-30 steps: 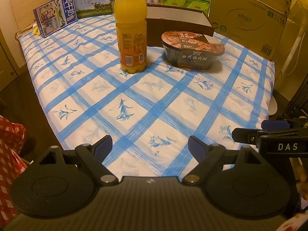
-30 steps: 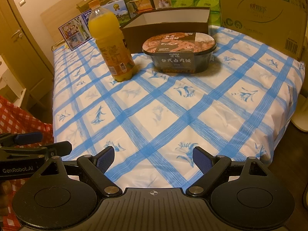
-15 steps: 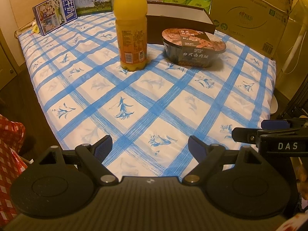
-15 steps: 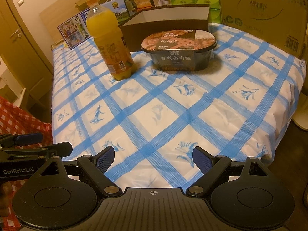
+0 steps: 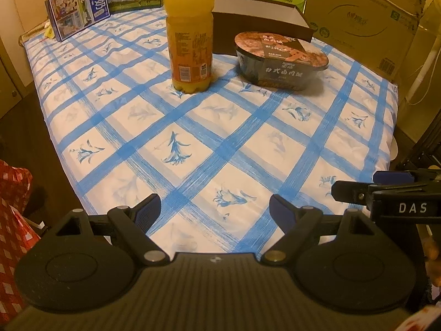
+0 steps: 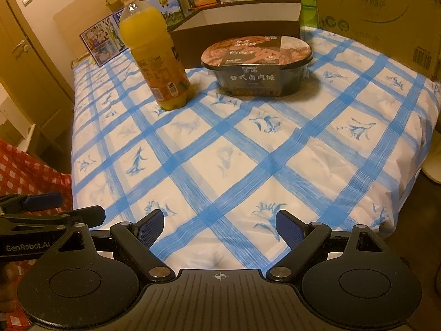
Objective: Organize soft objects
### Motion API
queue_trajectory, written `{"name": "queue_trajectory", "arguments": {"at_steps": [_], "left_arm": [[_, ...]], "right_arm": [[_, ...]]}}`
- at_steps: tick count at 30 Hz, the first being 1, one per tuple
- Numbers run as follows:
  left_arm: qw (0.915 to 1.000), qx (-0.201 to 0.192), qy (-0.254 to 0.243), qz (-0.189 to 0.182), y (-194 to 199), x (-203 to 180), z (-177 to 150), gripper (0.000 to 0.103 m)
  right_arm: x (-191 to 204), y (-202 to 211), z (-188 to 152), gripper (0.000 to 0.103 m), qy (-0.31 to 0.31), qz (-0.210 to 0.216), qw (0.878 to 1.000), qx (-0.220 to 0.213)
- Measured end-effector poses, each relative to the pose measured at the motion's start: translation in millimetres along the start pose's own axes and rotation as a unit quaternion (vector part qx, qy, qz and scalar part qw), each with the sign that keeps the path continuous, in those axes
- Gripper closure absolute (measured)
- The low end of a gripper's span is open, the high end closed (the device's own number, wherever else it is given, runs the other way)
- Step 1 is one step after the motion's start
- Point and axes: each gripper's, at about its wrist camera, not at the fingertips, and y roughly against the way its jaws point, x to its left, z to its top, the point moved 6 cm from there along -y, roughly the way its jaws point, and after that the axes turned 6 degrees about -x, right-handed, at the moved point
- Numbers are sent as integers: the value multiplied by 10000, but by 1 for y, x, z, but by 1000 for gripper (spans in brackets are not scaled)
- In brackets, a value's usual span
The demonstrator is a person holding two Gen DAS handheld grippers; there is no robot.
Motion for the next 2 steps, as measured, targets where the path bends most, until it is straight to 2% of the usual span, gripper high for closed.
{"name": "queue_trajectory", "arguments": {"at_steps": [2], "left_arm": [[10000, 66, 18, 12, -4, 1, -1, 18]], "right_arm": [[0, -2, 0, 15, -8, -5, 10000, 21]]}}
